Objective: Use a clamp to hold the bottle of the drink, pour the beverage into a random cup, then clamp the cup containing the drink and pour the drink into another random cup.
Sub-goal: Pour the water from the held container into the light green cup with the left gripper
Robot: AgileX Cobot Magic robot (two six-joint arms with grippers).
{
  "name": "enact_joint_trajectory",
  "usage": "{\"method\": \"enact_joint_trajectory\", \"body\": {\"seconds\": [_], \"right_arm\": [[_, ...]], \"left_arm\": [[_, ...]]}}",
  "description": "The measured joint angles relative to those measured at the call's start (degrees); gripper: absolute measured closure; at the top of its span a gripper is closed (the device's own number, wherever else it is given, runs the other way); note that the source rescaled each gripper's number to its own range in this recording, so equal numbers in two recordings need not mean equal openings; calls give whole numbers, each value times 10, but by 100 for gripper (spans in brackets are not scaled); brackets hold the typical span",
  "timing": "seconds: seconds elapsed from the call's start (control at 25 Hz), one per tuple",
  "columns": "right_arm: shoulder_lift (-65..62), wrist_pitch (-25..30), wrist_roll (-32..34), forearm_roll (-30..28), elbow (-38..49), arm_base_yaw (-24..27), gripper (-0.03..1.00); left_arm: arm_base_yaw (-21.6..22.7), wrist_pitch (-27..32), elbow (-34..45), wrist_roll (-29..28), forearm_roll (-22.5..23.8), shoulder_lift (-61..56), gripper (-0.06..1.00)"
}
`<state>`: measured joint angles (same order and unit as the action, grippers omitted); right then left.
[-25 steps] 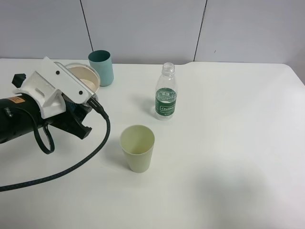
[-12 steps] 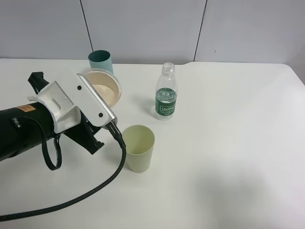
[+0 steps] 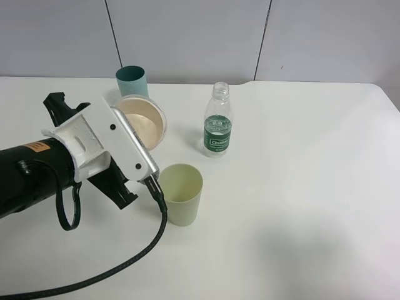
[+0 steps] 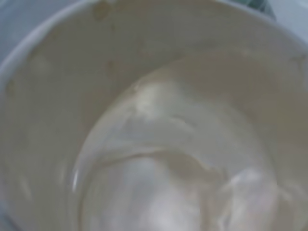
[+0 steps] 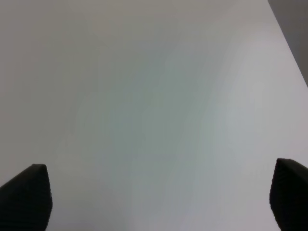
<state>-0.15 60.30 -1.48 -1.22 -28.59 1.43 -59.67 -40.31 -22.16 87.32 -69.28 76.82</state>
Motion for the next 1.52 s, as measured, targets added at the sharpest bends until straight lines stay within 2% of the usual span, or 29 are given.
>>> {"method": "enact_joint_trajectory", "body": {"seconds": [0.2, 0.92, 1.12, 1.52], "right_arm": [[0, 0, 0, 0, 0, 0, 20], [0, 0, 0, 0, 0, 0, 20], [0, 0, 0, 0, 0, 0, 20], [0, 0, 0, 0, 0, 0, 20]], "left_arm": [[0, -2, -1, 51, 0, 20, 92], [0, -31, -1, 157, 0, 27, 92], [0, -56, -1, 179, 0, 27, 92], [0, -63, -1, 215, 0, 27, 92]]}}
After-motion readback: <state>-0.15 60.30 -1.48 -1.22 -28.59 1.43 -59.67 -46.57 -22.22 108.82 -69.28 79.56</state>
